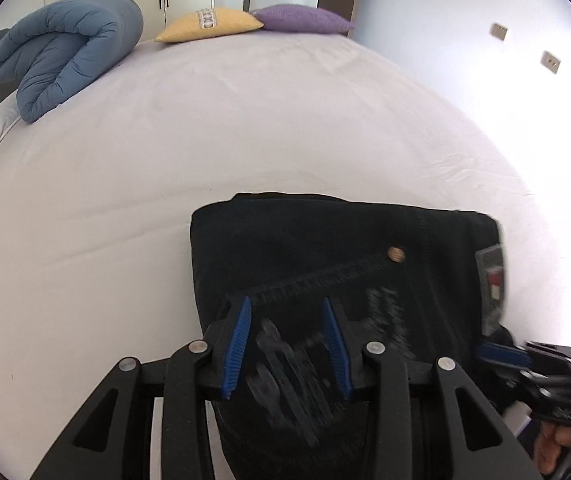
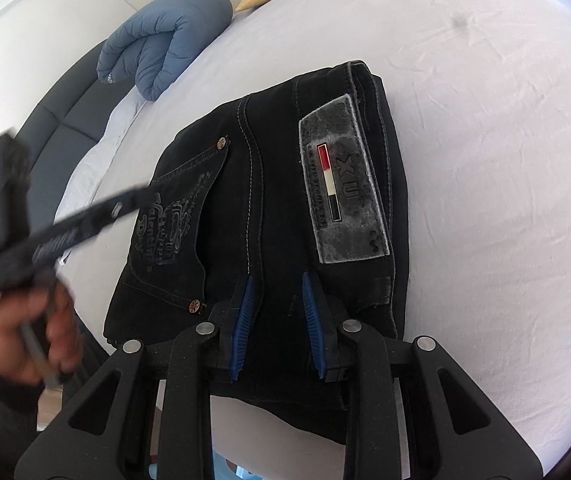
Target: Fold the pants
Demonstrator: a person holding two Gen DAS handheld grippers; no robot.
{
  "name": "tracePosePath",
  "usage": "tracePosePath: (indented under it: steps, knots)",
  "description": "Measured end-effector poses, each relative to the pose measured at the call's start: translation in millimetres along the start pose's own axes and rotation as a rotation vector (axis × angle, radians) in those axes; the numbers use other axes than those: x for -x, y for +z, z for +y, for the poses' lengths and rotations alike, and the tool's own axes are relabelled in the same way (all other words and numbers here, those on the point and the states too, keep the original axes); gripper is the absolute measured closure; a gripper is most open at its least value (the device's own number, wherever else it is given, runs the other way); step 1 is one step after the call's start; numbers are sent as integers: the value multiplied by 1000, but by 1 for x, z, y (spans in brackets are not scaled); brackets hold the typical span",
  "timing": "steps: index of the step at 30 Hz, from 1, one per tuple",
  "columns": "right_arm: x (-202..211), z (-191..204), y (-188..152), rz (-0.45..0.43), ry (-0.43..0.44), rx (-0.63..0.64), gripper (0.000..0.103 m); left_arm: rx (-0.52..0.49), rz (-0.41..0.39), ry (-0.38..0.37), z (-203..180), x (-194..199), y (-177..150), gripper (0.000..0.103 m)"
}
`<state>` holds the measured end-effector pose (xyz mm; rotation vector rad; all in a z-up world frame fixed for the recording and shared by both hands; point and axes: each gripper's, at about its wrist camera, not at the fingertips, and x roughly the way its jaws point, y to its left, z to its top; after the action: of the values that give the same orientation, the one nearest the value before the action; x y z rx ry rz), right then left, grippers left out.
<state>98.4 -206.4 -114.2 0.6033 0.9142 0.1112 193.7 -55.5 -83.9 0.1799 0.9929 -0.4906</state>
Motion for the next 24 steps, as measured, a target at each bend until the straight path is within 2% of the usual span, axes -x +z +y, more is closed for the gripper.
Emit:
tracePosePath:
  steps: [2, 3, 5, 11, 13, 15, 17, 20, 21, 22, 24]
  knots:
    - [-2, 0, 0, -3, 4, -9, 80, -17, 70, 13, 0, -28, -3, 63]
    - [-3, 0, -2, -6, 3, -11, 80, -23, 67, 22, -1, -33, -7, 63]
    - [-7, -1, -5, -9, -4, -6, 80, -62, 24, 58, -8, -28, -19, 62]
    - [0, -3, -14, -18, 2, 19, 80, -79, -15, 76, -16, 1, -54, 62]
    - [3, 0, -14, -17, 2, 22, 80, -108, -31, 95, -22, 8, -69, 59]
    - [9, 3, -17, -21, 1, 24, 78, -95, -44, 97, -24, 17, -84, 57]
    - [20, 8, -23, -19, 9, 33, 78, -69, -55, 76, -23, 26, -94, 51]
    - [43, 12, -31, -33, 22, 50, 77, -10, -74, 25, -13, 47, -111, 32]
    - [52, 13, -32, -46, 23, 52, 68, 9, -84, 18, -8, 52, -114, 26]
    - [64, 13, -33, -68, 24, 47, 41, 29, -95, 14, 0, 60, -116, 23]
    - [84, 7, -31, -145, 26, 17, 16, 85, -124, 6, 19, 70, -113, 17]
